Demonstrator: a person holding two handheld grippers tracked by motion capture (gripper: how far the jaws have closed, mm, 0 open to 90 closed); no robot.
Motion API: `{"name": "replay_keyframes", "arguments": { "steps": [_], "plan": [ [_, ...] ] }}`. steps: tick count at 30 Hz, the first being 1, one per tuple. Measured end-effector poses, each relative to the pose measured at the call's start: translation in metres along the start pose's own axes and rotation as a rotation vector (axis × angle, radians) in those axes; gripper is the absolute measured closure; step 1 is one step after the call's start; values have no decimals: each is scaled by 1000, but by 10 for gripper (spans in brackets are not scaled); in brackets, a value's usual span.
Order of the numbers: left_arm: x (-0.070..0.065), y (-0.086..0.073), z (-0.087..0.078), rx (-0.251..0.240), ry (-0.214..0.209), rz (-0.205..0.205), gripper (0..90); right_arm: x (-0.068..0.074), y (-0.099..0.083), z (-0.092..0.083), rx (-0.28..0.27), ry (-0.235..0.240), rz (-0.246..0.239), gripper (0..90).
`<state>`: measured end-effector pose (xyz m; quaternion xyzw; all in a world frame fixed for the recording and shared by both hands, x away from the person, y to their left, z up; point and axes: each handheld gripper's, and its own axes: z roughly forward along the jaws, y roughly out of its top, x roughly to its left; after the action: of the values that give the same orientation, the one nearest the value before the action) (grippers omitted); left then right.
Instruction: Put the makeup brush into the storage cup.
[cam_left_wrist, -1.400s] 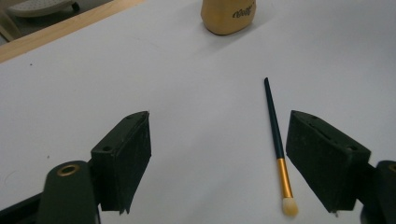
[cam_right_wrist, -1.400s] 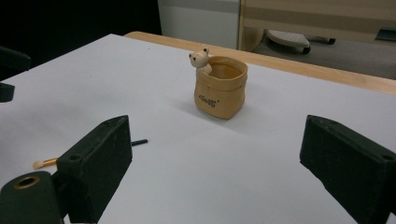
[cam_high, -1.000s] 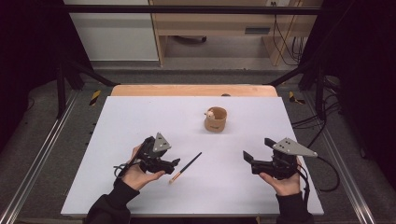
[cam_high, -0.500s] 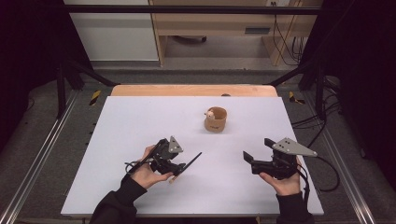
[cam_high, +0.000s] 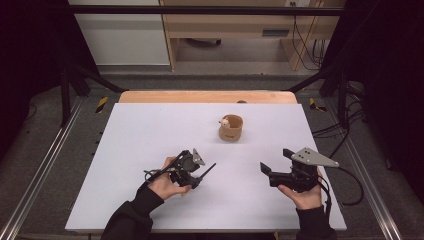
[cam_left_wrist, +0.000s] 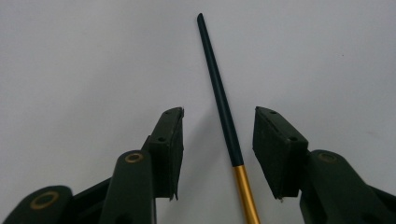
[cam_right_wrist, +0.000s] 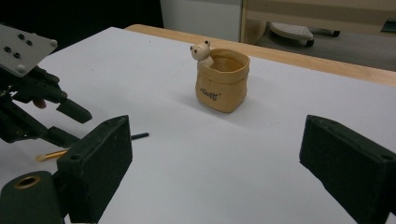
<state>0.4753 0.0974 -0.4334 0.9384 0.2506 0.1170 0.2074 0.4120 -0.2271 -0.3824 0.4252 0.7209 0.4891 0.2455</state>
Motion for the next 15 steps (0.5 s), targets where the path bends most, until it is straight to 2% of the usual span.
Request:
{"name": "replay_keyframes", "arguments": {
  "steps": [3,15],
  "plan": [
    [0,1,4,27,-10,-6,577,0,0,0,2,0,1,95],
    [1,3,14,87,-57,-44,712,0,0,1,10,2,3,95]
  ]
}}
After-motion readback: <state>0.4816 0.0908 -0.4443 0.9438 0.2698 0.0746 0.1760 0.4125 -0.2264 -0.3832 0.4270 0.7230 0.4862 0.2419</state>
